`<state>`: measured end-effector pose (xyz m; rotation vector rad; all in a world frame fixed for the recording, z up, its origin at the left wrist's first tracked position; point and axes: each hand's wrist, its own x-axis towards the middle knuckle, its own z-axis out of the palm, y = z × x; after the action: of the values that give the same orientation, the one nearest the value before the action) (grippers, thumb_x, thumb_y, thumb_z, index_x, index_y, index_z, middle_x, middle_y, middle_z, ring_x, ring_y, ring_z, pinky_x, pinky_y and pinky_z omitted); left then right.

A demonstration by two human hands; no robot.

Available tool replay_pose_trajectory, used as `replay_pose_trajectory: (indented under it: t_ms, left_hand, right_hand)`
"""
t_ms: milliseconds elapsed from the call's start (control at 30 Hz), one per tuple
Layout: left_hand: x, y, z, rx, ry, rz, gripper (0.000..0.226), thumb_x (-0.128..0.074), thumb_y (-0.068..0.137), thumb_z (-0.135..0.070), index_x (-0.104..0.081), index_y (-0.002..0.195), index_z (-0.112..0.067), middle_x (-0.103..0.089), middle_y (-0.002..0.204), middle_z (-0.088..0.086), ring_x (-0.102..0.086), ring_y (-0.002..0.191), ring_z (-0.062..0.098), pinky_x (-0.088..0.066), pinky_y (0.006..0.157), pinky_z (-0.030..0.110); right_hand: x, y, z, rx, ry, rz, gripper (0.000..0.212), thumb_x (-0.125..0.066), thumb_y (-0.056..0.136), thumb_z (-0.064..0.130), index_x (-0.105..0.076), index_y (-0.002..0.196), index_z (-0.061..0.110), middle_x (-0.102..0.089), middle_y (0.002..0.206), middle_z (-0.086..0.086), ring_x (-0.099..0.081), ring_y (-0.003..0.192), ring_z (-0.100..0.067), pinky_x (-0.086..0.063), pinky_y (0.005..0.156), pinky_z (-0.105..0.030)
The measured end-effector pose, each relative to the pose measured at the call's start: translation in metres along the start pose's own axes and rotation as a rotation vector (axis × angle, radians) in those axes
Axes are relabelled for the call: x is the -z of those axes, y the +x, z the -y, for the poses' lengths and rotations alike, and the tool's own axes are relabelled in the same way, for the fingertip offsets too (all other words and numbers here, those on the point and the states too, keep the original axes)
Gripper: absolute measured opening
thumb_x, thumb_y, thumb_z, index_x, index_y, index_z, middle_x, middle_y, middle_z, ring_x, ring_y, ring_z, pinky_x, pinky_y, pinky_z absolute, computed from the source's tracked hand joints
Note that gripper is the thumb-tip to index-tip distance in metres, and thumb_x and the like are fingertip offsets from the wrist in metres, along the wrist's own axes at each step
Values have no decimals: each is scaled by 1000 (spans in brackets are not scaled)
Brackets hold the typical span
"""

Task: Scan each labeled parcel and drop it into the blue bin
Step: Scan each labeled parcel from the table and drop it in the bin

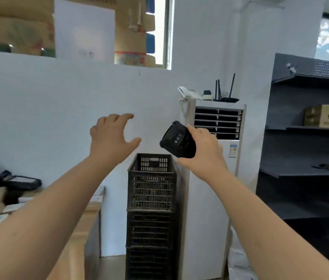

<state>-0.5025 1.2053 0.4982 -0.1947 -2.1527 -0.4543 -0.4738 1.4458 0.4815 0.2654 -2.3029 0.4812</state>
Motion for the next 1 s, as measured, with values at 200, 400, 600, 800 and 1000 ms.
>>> replay_pose_trajectory:
  t_ms: [200,400,600,800,1000]
  left_hand:
    - [89,-24,63,95,206,-84,66,-69,85,-49,-45,144,-31,-49,141,2,-36,134,31,-30,106,47]
    - [207,-52,127,203,390,-170,66,-67,86,-50,-43,145,-32,-50,141,1,-38,132,31,-32,105,46]
    - [328,-114,195,302,579,-225,67,-65,86,-54,-41,145,-34,-49,142,0,-38,132,30,-33,105,47]
    - [485,-195,266,411,817,-242,69,-65,86,-55,-40,147,-33,-48,143,0,-37,132,29,-32,105,47]
    - [621,-310,325,556,1039,-261,70,-64,85,-57,-41,146,-32,-50,138,2,-40,129,30,-34,104,49]
  right_hand:
    - [-25,11,84,151,138,41,89,-78,75,36,-32,151,31,-43,138,1,-39,127,-25,-35,102,-44]
    - [-30,13,209,342,270,86,93,-78,78,37,-25,154,29,-39,143,1,-36,129,-26,-33,103,-44]
    - [-46,-28,361,493,463,123,90,-79,77,35,-29,152,29,-42,139,1,-38,127,-26,-36,104,-44]
    - [-65,-88,535,559,690,205,86,-79,76,34,-35,149,29,-45,137,0,-42,125,-28,-41,101,-46]
    - [-77,-191,706,692,897,326,92,-82,70,34,-37,149,25,-46,137,-2,-42,128,-27,-41,103,-48]
